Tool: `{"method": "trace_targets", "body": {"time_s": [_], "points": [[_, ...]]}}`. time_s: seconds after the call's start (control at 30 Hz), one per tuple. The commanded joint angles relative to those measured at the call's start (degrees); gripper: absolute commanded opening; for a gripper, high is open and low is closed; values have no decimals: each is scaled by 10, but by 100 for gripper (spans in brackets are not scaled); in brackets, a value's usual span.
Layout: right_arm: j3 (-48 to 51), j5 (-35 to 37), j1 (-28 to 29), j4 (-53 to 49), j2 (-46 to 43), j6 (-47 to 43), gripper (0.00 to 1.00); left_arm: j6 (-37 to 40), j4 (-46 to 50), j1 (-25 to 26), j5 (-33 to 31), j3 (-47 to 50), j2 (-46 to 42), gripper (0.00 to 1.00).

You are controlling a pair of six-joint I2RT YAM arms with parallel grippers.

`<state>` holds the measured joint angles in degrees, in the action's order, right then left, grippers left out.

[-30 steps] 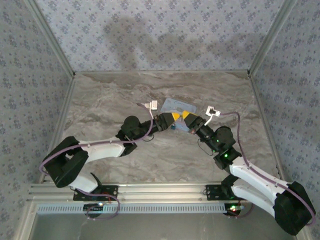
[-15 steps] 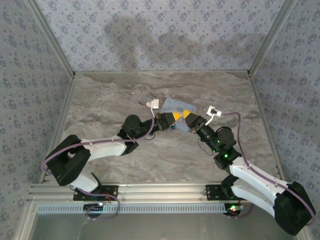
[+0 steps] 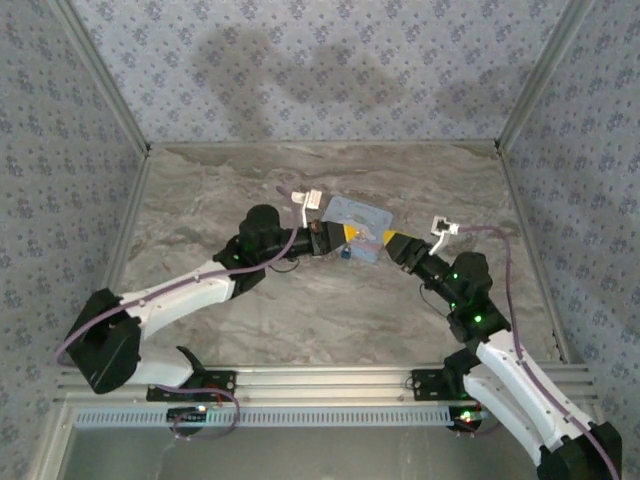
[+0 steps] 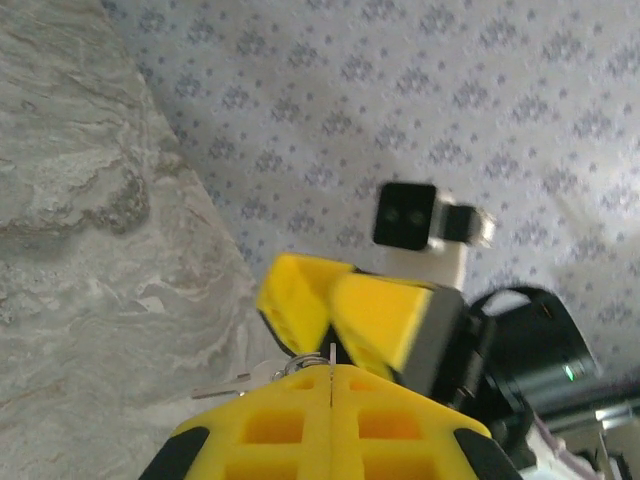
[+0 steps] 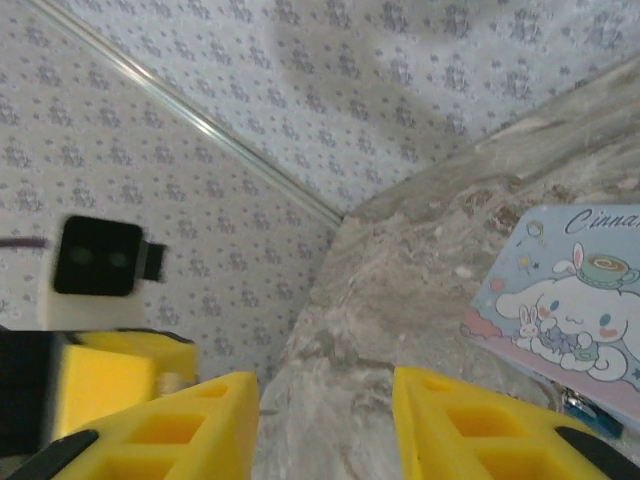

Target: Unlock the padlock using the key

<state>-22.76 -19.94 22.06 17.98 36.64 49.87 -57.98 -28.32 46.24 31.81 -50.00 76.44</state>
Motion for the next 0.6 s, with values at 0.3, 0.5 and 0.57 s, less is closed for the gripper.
{"method": "trace_targets", "body": {"time_s": [0.3,0.5,0.57], "points": [[-42,-216,-14,120,61,40,55,74,156,-10,142,-64,-12,0],[-54,-236,20,106,74,22,55,64,140,-11,149,-63,-10,0],[-61,-239,30,98,80,13,51,64,138,-12,148,-62,-11,0]]}}
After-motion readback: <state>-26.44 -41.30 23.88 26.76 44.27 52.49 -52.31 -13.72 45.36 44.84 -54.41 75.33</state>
